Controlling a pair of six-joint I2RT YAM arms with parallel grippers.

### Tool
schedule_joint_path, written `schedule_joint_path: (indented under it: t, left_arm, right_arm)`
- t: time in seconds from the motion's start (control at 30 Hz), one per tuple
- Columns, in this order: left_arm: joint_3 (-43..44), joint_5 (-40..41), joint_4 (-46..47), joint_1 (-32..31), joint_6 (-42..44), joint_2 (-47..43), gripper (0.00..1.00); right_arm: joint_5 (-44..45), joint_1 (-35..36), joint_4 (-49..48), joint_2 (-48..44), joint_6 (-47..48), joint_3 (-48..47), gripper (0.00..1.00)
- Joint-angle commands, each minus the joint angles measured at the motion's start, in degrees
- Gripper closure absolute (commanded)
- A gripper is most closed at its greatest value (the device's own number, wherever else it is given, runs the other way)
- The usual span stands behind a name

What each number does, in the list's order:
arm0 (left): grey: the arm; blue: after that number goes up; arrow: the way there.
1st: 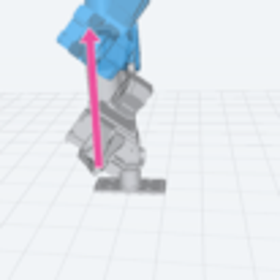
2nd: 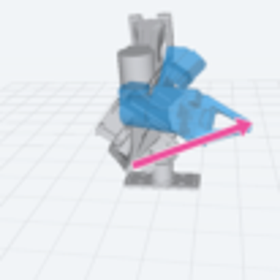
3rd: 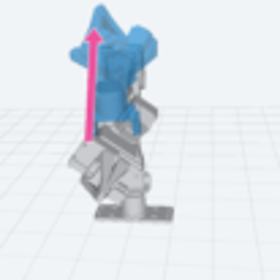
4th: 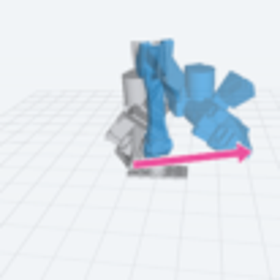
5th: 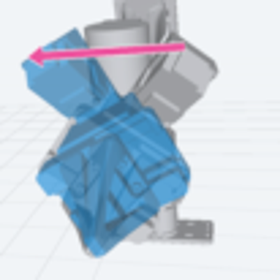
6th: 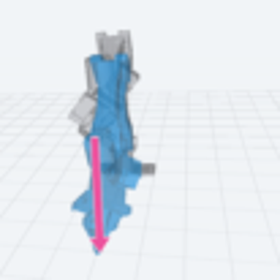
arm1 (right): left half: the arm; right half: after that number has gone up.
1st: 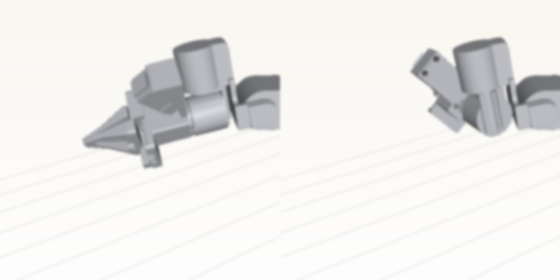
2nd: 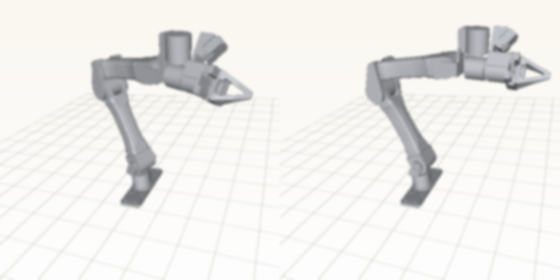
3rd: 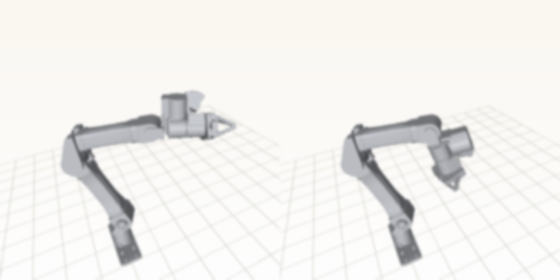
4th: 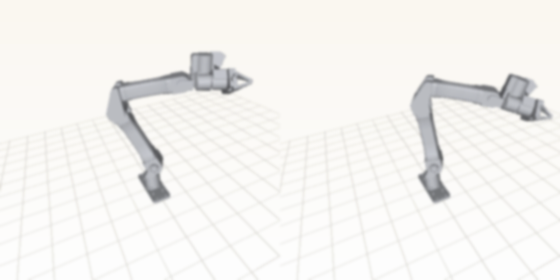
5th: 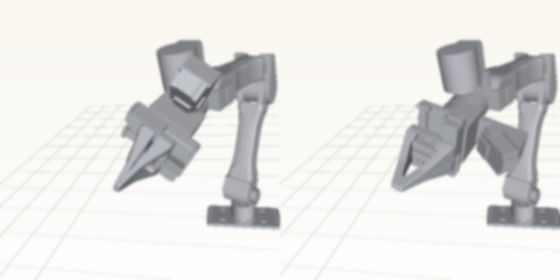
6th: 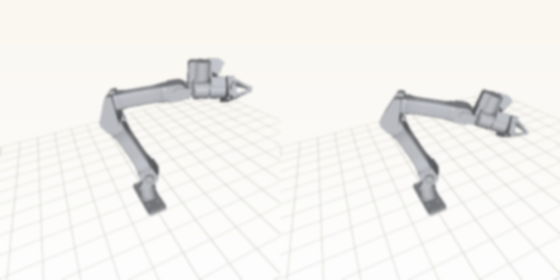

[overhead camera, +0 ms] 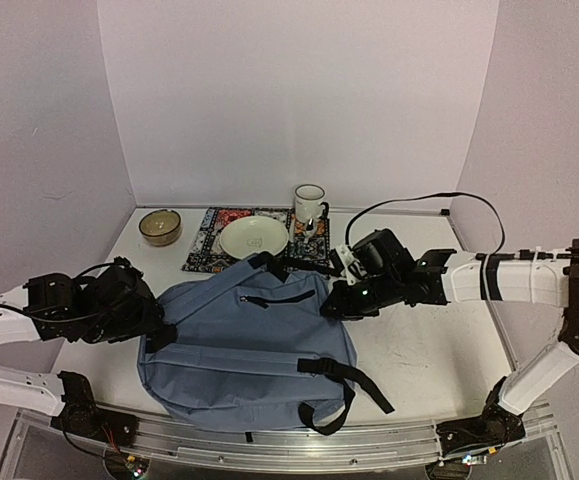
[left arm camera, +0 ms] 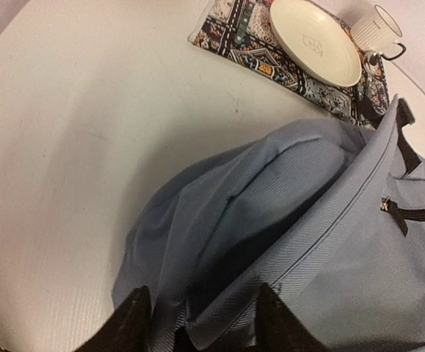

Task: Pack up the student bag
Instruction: Place the student bag at the center of the board.

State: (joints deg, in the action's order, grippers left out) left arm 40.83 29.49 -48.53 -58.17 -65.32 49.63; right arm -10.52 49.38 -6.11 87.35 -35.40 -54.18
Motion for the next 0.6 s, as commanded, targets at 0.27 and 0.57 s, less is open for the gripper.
schedule_joint_path:
  t: [0.27, 0.57]
  left_arm:
    - [20.0, 5.4, -1.1, 0.2, 17.8, 12.1, 0.19]
    - [20.4, -3.1, 9.1, 5.3, 25.2, 22.9, 0.09]
  right_arm:
    - [-1.8, 0.8, -1.1, 1.7, 3.8, -0.5, 0.96]
    - [5.9, 0.9, 6.0, 0.0, 7.4, -7.0, 0.51]
